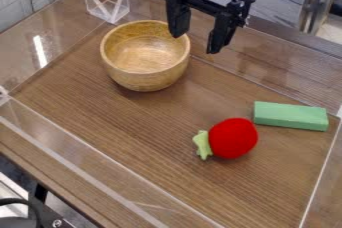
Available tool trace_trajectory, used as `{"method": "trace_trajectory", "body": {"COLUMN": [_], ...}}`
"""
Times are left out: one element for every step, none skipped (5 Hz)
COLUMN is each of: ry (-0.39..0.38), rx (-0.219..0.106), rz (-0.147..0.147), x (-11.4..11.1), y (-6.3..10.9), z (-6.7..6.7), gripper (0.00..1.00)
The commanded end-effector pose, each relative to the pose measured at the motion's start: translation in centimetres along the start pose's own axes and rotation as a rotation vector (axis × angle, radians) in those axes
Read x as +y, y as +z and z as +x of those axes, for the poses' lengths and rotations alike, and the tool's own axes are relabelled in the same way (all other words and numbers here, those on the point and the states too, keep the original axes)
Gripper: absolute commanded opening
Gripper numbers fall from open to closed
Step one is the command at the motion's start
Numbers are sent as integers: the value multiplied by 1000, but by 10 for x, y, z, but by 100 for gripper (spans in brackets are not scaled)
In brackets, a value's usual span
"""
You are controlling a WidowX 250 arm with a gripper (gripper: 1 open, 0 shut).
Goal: Move the red fruit to the left
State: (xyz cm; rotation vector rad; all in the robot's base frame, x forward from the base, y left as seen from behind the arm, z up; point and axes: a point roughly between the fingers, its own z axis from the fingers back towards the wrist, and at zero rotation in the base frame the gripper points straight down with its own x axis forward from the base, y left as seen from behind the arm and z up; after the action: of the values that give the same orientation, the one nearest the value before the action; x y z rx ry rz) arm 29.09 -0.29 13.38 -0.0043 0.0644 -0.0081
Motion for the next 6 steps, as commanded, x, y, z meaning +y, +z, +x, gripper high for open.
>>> {"method": "trace_trajectory", "body": {"ry": [-61,-214,-339,-441,-499,-536], "rx": [27,43,28,-3,-49,-106], "rz": [-9,-14,-14,-11,-7,2], "x": [2,-19,-39,-62,-74,-78], "y": [-7,-29,-45,-57,-64,-68], "z": [-3,-16,-23,-28,-32,-31], "gripper": [100,100,100,100,100,100]}}
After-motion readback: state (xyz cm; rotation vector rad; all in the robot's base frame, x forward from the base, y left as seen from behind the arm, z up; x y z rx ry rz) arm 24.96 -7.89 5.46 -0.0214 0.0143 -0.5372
